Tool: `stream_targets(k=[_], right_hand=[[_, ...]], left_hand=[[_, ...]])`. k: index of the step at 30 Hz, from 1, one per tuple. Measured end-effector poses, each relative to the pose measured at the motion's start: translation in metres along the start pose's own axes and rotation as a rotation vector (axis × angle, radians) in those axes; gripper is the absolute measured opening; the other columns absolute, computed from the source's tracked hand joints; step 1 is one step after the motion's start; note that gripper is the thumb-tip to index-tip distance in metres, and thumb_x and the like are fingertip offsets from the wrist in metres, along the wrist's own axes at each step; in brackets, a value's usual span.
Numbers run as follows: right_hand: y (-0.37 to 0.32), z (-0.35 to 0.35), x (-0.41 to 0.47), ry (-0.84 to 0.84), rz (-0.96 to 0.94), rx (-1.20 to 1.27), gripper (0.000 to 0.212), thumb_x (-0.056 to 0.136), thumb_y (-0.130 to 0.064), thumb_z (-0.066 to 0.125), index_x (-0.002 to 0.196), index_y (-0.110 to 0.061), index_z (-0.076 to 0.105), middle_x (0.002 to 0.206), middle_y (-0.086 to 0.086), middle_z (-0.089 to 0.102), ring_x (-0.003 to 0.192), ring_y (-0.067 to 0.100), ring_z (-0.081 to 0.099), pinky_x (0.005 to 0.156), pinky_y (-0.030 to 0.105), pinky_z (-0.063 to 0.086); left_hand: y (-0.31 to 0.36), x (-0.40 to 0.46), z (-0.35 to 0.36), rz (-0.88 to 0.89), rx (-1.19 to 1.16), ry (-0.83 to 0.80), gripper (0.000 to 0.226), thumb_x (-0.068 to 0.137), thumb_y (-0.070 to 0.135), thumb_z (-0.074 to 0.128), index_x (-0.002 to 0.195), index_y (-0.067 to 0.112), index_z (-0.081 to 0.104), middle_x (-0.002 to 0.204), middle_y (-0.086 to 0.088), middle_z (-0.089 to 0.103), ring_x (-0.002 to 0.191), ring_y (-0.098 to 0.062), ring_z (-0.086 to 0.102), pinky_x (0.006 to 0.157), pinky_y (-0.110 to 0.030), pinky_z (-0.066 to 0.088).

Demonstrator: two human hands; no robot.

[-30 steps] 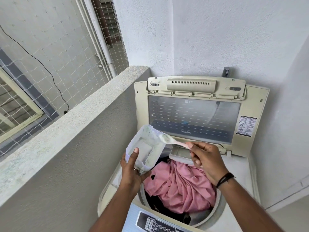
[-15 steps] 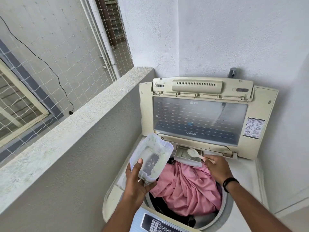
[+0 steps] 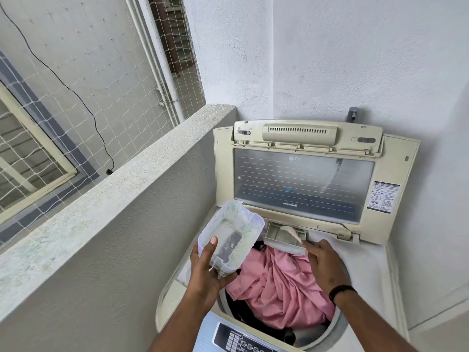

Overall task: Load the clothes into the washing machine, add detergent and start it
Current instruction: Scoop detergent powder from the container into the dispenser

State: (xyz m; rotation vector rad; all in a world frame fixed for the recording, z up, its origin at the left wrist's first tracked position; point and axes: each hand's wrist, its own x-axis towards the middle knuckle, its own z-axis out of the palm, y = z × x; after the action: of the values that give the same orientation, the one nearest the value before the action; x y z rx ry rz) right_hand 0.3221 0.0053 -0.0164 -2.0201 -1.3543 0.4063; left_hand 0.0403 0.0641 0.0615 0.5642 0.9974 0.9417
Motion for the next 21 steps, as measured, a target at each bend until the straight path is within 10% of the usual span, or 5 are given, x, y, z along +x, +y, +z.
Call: stream_targets(k=[9,13,17,21], right_hand=[[-0.066,-0.042,-0.032,0.129,0.127,1.002,0.025,0.097,-0.002,0.058,0.112,-0.013,0.075,0.062,0.011,0.049,0.050,0.014,0.037,0.042,0.020,0.032],[-0.118,-0.058,-0.055,0.003,-0.072,0.967,0.023,0.093,0.003,0.059,0.103,-0.009,0.076,0.062,-0.003,0.060,0.049,0.007,0.048,0.044,0.015,0.037],[-0.156,-0.047,-0.051,-0.057,-0.234,0.652,0.022,0.090,-0.001,0.068,0.105,-0.016,0.073,0.099,-0.008,0.075,0.091,0.002,0.069,0.069,0.012,0.054],[-0.189,-0.032,-0.035,-0.022,-0.281,0.633,0.030,0.090,-0.032,0.068,0.119,-0.025,0.067,0.103,-0.010,0.072,0.082,0.007,0.067,0.071,0.025,0.055]], left_hand=[[0.001,-0.018,-0.005,-0.026,0.173,0.091,0.103,0.047,0.073,0.078,0.139,0.043,0.043,0.133,-0.008,0.057,0.112,-0.035,0.065,0.076,-0.052,0.061],[0.010,-0.026,-0.014,-0.021,0.213,0.127,0.109,0.043,0.082,0.072,0.140,0.040,0.045,0.131,-0.010,0.060,0.116,-0.030,0.064,0.073,-0.039,0.057],[0.029,-0.041,-0.018,0.006,0.255,0.160,0.101,0.049,0.086,0.067,0.138,0.041,0.047,0.123,-0.013,0.064,0.108,-0.032,0.068,0.091,-0.048,0.055],[0.059,-0.061,-0.028,0.046,0.205,0.209,0.081,0.053,0.085,0.066,0.124,0.047,0.056,0.125,-0.007,0.066,0.110,-0.027,0.068,0.081,-0.039,0.056]])
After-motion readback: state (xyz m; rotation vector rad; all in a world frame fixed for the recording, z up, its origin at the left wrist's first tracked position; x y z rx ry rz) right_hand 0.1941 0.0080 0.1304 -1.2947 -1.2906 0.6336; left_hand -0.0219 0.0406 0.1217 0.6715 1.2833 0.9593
